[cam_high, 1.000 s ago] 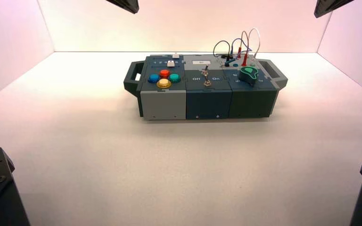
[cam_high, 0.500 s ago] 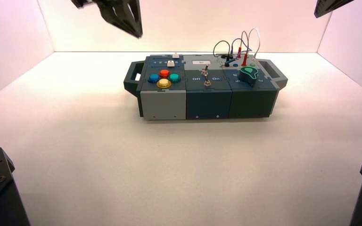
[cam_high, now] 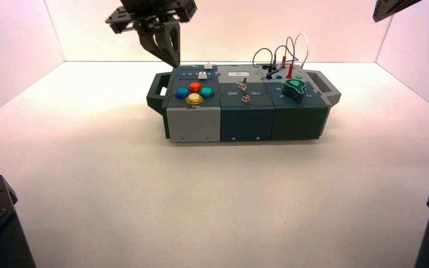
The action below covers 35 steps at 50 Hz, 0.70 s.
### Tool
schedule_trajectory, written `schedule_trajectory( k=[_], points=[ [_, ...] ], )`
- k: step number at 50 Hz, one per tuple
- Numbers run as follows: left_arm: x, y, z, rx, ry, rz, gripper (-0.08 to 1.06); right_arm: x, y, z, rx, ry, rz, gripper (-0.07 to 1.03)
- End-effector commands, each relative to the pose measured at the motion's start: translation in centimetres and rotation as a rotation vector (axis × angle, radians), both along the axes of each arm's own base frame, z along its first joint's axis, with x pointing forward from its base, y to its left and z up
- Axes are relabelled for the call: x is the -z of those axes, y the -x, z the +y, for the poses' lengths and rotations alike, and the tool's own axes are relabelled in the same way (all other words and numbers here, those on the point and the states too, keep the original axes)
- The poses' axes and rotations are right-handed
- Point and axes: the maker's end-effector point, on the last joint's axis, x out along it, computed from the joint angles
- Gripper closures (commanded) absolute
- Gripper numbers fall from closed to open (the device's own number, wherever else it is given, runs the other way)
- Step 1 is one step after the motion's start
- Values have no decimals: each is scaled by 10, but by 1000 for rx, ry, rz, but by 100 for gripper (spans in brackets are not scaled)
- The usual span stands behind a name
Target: Push the blue button with the left gripper.
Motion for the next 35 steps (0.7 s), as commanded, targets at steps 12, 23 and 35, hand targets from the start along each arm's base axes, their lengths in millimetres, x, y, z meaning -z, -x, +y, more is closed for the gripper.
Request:
schedule_trajectory(
  k=[12, 23, 35],
  points=[
    [11, -11, -4, -3, -8, 17, 101, -11, -5, 2, -3, -7, -32, 99],
    [23, -11, -5, -3, -20, 44, 101, -11, -5, 1, -2, -5, -33, 99],
    [27, -15, -8, -6, -20, 53, 101, -11, -5, 1, -5, -3, -34, 99]
  ],
)
